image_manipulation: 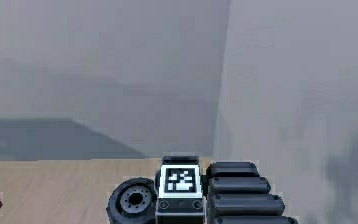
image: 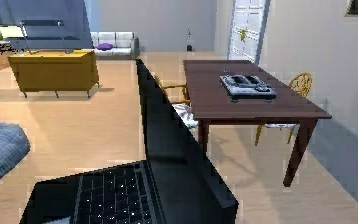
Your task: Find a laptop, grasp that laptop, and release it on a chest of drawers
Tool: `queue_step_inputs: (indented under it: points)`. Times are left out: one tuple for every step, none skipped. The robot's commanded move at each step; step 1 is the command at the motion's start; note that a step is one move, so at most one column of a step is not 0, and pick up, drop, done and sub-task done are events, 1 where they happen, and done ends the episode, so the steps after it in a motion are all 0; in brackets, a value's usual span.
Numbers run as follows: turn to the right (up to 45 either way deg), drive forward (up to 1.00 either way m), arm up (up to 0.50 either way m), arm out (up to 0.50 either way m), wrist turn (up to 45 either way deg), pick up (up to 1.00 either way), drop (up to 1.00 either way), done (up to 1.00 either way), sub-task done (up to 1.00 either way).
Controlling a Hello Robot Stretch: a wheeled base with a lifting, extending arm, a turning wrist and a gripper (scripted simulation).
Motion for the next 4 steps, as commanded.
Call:
queue_step_inputs:
  points:
    - [0.0,0.15,0.00,0.00,0.0,0.00,0.00,0.00,0.00]
    - [-45.0,0.00,0.00,0.00,0.0,0.00,0.00,0.00,0.00]
    - [-45.0,0.00,0.00,0.00,0.0,0.00,0.00,0.00,0.00]
    - [0.0,0.45,0.00,0.00,0.0,0.00,0.00,0.00,0.00]
